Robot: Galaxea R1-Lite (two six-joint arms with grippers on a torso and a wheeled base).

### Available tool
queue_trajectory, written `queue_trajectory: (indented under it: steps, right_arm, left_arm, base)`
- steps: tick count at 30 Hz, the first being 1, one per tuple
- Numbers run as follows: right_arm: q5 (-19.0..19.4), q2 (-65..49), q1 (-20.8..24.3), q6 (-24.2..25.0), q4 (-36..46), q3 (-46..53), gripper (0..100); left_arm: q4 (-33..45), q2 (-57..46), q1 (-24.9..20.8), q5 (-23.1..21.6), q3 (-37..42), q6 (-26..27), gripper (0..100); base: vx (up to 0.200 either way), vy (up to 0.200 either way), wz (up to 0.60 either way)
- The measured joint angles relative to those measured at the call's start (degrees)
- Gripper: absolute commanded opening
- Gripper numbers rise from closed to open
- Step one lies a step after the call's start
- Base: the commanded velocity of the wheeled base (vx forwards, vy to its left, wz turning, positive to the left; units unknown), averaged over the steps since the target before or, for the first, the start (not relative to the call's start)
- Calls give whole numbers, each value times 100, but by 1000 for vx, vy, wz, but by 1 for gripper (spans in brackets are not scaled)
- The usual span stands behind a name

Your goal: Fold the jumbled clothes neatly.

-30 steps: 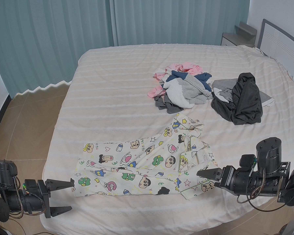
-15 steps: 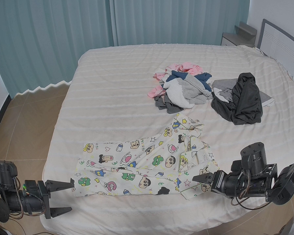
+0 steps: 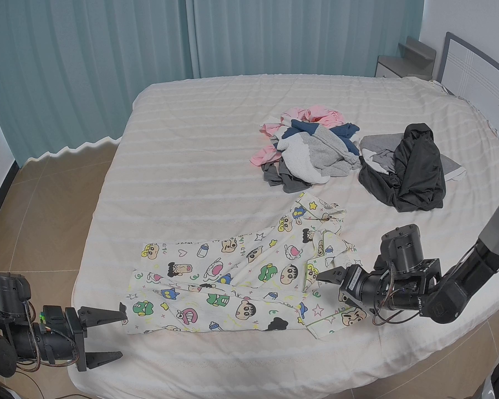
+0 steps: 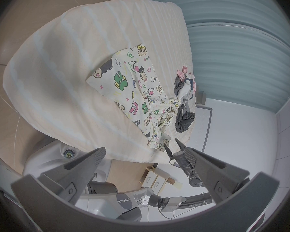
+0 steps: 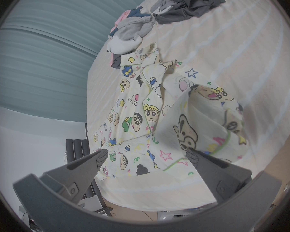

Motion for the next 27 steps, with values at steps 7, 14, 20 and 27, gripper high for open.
queue_trajectory:
  steps: [7, 14, 20, 27]
  right_arm:
    - [-37, 663, -218, -11, -5, -560, 100]
    - [-11, 931, -714, 20, -54, -890, 100]
    - [0, 1000, -837, 30, -634, -887, 100]
    - [2, 766, -714, -76, -985, -636, 100]
  left_arm:
    - [-2, 77, -11, 2, 0, 126, 100]
    - [-2, 116, -13, 2, 0, 139, 100]
    - [-2, 129, -13, 2, 0, 139, 100]
    - [-2, 135, -13, 2, 0, 139, 100]
  base:
    - [0, 0, 0]
    - [0, 0, 0]
    - [0, 0, 0]
    - [0, 0, 0]
